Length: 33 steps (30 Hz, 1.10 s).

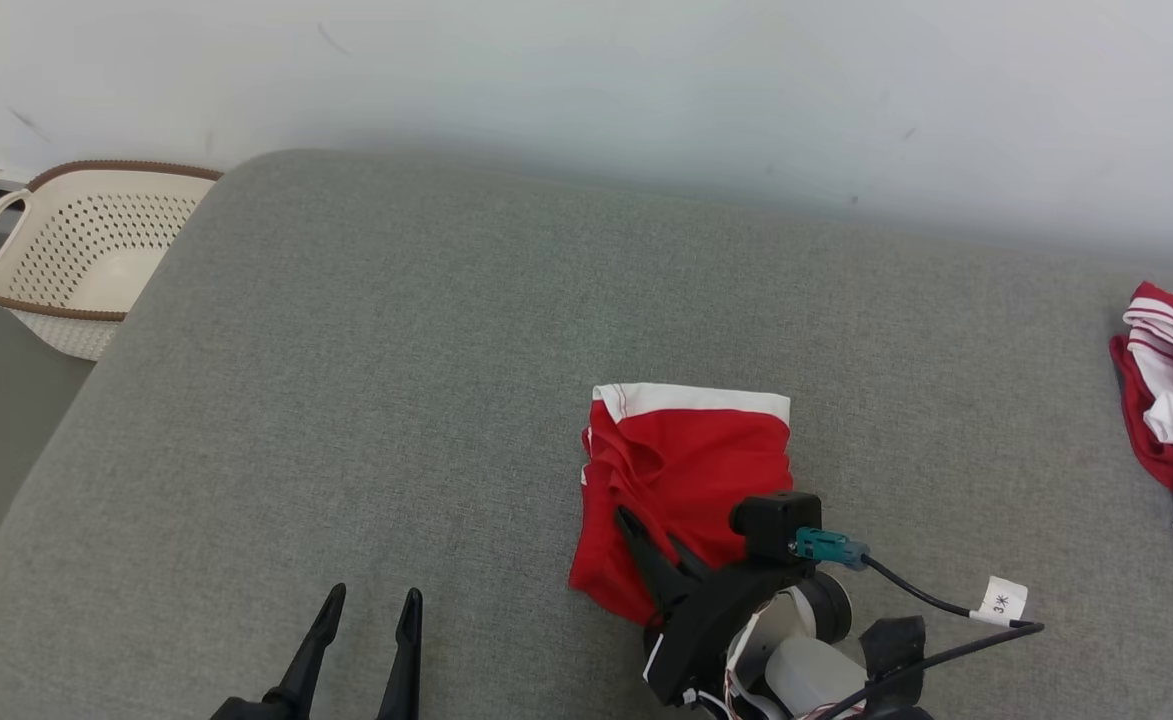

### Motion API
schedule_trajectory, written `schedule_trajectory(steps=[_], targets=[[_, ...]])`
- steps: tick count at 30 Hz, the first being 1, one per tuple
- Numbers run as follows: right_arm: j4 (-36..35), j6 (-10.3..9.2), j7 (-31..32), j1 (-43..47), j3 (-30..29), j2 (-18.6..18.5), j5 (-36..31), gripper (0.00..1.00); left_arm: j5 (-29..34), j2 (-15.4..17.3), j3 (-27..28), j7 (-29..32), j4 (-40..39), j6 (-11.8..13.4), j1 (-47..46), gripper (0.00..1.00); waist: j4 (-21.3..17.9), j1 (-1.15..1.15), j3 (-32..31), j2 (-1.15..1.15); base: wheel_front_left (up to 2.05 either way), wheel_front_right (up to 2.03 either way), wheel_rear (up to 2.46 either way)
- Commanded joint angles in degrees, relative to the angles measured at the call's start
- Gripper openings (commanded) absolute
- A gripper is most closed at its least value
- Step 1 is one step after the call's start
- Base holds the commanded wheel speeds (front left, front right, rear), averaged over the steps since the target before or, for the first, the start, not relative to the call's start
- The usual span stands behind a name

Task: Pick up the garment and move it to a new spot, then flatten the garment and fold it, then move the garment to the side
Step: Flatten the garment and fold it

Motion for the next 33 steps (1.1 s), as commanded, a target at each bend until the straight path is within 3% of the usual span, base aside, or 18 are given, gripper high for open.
schedule_trajectory(steps=[1,2,3,13,19,24,30,31,32,33], targets=[[0.8,0.01,-0.4,-0.4,1.2,0.1,0.9,0.41,0.2,0.0,0.0,-0.2,0.3,-0.1,-0.3,1.00,0.1,0.00,-0.5,0.00,0.00,0.00,0.00],[1.0,0.01,-0.5,-0.4,2.0,0.2,1.6,0.92,0.1,0.0,0.1,-0.2,0.4,0.0,-0.2,1.00,0.1,0.00,-0.7,0.00,0.00,0.00,0.00],[1.2,0.01,-0.7,-0.5,2.5,0.2,2.0,1.00,0.1,0.0,0.2,-0.2,0.4,0.0,0.0,1.00,0.0,0.00,-0.9,0.00,0.00,0.00,0.00],[-3.5,0.01,-4.3,-0.7,0.7,0.1,0.6,1.00,0.0,0.0,1.8,-0.2,-0.6,0.5,2.0,1.00,-2.1,0.00,-2.4,0.00,0.00,0.00,0.00],[-12.2,0.01,-4.4,3.9,-9.0,-3.8,-6.1,1.00,0.3,0.0,3.0,-0.2,-1.4,0.5,3.2,1.00,-3.6,0.00,-3.2,0.00,0.00,0.00,0.00],[-15.2,0.01,-4.4,8.3,-18.3,-5.2,-12.7,1.00,0.9,0.0,3.7,-0.2,-1.8,0.4,4.1,1.00,-4.2,0.00,-3.6,0.00,0.00,0.00,0.00],[-14.9,0.01,-4.4,11.8,-23.9,-4.0,-19.2,1.00,0.9,0.0,4.1,-0.2,-2.3,0.5,4.2,1.00,-4.2,0.00,-3.6,0.00,0.00,0.00,0.00],[-14.5,0.01,-4.4,12.1,-24.0,-3.8,-19.6,0.98,0.9,0.0,4.1,-0.2,-2.3,0.4,4.2,1.00,-4.1,0.00,-3.5,0.00,0.00,0.00,0.00],[-14.0,0.01,-4.4,12.0,-24.1,-3.6,-20.1,0.49,0.8,0.0,4.1,-0.2,-2.3,0.4,4.0,1.00,-4.0,0.00,-3.3,0.00,0.00,0.00,0.00],[-13.2,0.01,-4.4,11.6,-23.7,-3.5,-20.9,0.21,0.8,0.0,4.1,-0.2,-2.4,0.3,3.9,1.00,-3.9,0.00,-3.1,0.00,0.00,0.00,0.00]])
